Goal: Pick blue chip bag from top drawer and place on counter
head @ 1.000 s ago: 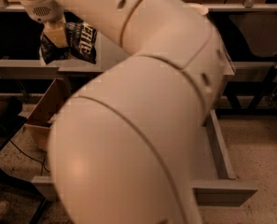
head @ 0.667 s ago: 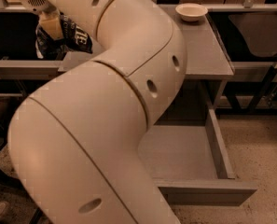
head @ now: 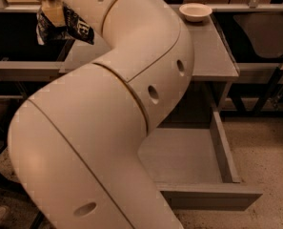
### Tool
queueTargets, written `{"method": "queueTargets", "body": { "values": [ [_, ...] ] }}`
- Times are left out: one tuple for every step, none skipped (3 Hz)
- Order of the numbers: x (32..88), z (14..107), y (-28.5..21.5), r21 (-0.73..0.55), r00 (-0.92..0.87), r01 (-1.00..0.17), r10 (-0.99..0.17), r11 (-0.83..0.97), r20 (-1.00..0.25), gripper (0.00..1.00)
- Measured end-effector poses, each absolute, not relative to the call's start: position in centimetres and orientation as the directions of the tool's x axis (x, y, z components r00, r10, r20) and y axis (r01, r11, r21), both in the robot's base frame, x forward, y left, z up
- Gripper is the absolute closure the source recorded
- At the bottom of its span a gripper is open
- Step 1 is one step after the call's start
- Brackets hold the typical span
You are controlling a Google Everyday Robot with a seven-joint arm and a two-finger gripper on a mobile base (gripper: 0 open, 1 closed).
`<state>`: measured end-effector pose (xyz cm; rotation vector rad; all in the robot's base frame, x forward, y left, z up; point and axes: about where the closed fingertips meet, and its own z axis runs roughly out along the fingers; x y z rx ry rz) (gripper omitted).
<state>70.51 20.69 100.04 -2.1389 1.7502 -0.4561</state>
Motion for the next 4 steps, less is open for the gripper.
{"method": "queueTargets", "body": {
  "values": [
    [73.6, 99.1, 18.4, -0.480, 0.071, -0.876, -0.997, -0.055, -0.014, 1.00],
    [77.3, 96.5, 15.4, -0.474, -0.164, -0.862, -0.984, 0.180, -0.075, 1.00],
    [80.3, 94.0, 13.3, -0.452, -0.330, -0.809, -0.927, 0.375, -0.178, 1.00],
    [83.3, 91.5, 12.9, -0.413, -0.395, -0.768, -0.870, 0.489, -0.295, 1.00]
  ]
}}
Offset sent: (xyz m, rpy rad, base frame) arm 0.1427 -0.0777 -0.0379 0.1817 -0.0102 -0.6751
